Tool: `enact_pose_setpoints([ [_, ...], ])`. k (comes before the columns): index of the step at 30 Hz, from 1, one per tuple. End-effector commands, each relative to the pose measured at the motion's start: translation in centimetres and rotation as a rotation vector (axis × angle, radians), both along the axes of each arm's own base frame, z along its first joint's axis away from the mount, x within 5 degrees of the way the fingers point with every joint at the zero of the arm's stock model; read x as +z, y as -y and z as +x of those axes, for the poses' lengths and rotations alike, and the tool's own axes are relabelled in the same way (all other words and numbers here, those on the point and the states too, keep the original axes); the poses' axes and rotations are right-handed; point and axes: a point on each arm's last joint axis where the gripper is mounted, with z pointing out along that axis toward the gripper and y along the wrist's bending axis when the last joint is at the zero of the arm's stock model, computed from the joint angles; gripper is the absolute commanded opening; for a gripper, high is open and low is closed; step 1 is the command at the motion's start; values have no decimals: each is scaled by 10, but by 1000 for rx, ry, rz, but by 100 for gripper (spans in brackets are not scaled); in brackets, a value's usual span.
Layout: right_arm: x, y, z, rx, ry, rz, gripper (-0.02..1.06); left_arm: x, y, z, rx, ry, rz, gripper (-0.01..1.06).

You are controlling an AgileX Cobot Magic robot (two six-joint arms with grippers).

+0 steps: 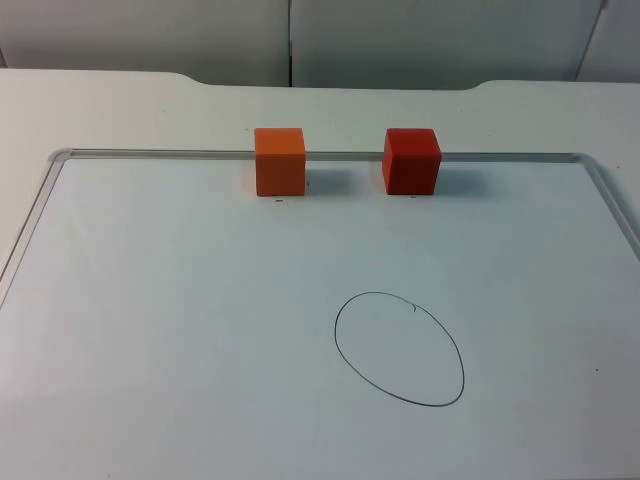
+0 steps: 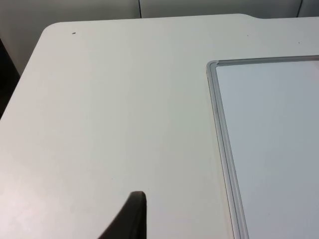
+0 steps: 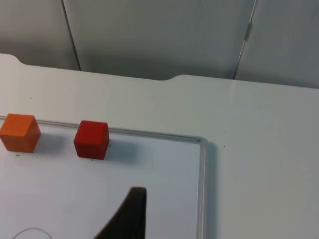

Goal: Pick up one cube with the left hand and another cube with the right hand. First place the cube in the right hand at the target position, then stack the cube in the left hand on top.

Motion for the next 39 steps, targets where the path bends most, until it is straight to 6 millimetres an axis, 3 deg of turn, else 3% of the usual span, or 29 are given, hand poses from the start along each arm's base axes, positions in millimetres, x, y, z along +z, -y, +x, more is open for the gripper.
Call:
enact_pose_setpoints([
  [1,12,1,16,2,24,-1,103,-2,0,0,9,5,-3,105],
  [10,50,-4,89,70,7,21,103,-2,0,0,9,5,-3,105],
  [11,50,-4,89,70,7,21,103,-2,0,0,9,5,-3,105],
  [15,56,-9,121,115,-45,42,103,-2,0,0,9,5,-3,105],
  [16,54,-15,133,140,-69,39,103,-2,0,0,9,5,-3,105],
  [18,54,-19,139,156,-71,34,103,-2,0,0,9,5,-3,105],
  [23,47,-54,166,253,-73,14,103,-2,0,0,9,5,-3,105],
  [26,35,-82,188,279,-98,7,103,-2,0,0,9,5,-3,105],
  [33,2,-119,226,212,-183,3,103,-2,0,0,9,5,-3,105],
  [37,-34,-144,254,157,-273,29,103,-2,0,0,9,5,-3,105],
  [38,-34,-144,254,157,-273,29,103,-2,0,0,9,5,-3,105],
  [39,-49,-151,263,154,-309,25,103,-2,0,0,9,5,-3,105],
])
